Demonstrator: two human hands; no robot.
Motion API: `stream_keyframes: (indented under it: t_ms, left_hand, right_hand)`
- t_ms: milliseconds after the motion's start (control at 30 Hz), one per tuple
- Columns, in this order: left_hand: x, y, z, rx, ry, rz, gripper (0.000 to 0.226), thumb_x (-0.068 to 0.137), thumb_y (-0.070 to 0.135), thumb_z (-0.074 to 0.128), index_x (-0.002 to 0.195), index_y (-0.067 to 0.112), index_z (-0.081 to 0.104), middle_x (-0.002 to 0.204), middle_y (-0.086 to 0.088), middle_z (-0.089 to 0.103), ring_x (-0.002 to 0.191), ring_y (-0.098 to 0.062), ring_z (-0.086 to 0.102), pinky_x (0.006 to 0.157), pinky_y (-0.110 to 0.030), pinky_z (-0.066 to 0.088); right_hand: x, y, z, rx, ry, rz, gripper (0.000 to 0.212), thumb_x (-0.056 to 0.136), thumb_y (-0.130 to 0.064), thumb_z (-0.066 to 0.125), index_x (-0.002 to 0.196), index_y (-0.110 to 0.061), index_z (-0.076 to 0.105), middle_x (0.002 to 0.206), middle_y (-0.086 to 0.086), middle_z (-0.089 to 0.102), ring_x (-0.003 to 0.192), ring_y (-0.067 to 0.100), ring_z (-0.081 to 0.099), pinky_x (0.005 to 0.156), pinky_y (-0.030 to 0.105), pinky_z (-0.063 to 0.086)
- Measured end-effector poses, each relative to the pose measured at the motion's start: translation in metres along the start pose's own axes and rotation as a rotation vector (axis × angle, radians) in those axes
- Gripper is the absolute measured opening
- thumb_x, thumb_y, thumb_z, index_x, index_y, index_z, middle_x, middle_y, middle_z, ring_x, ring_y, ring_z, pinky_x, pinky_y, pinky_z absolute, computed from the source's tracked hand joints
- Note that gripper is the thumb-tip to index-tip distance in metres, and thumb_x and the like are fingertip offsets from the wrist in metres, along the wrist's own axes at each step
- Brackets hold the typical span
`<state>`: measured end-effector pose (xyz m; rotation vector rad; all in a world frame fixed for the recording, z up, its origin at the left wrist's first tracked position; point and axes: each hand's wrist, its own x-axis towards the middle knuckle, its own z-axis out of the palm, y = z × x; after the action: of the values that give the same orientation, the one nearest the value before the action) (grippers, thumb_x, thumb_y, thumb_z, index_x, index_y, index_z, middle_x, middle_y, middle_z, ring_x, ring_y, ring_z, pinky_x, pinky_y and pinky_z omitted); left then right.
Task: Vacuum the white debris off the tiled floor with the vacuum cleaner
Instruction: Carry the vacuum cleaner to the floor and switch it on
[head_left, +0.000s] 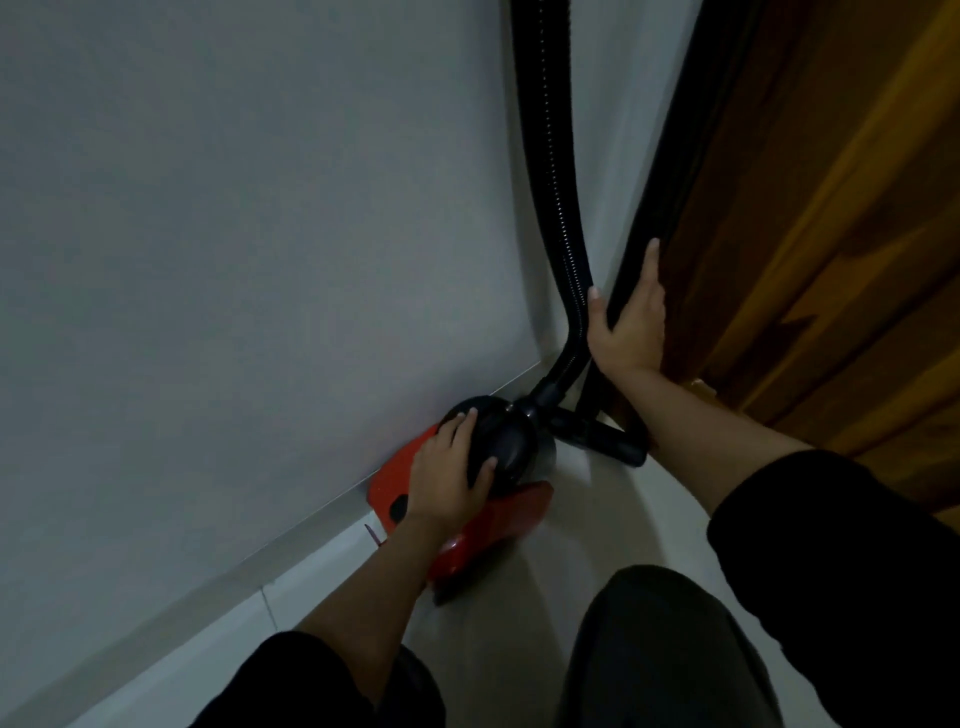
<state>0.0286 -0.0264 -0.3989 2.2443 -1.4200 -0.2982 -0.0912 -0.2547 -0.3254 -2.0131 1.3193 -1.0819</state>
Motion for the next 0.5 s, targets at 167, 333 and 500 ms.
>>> stream_keyframes:
  t_ms: [167, 333, 500]
  left_hand:
    - [0.004, -0.005, 0.001, -0.087, 0.029, -0.006, 0.057, 0.094, 0.037, 0.042, 0.145, 0.014, 0.036, 0.131, -0.012, 0.054, 0.116, -0.028, 0.053, 0.096, -0.038, 0.045]
    - [0.009, -0.008, 0.01, -0.068, 0.074, 0.005, 0.051, 0.095, 0.034, 0.043, 0.142, 0.015, 0.042, 0.119, -0.013, 0.059, 0.103, -0.031, 0.058, 0.083, -0.039, 0.051]
    - [0.016, -0.008, 0.012, -0.018, 0.086, 0.019, 0.056, 0.093, 0.049, 0.034, 0.141, 0.023, 0.045, 0.116, -0.013, 0.061, 0.097, -0.033, 0.062, 0.074, -0.038, 0.053]
  right_hand:
    - [0.006, 0.003, 0.008, 0.08, -0.001, 0.008, 0.08, 0.092, -0.062, 0.042, 0.152, -0.043, -0.008, 0.157, 0.021, 0.018, 0.142, 0.038, 0.028, 0.112, 0.061, 0.029]
    - [0.011, 0.008, 0.007, 0.126, -0.021, -0.019, 0.084, 0.095, -0.051, 0.051, 0.155, -0.032, -0.005, 0.151, 0.022, 0.02, 0.14, 0.037, 0.03, 0.109, 0.037, 0.027]
    - [0.014, 0.006, 0.001, 0.154, -0.027, -0.054, 0.078, 0.099, -0.041, 0.05, 0.156, -0.026, -0.002, 0.147, 0.02, 0.024, 0.134, 0.033, 0.035, 0.1, 0.029, 0.024]
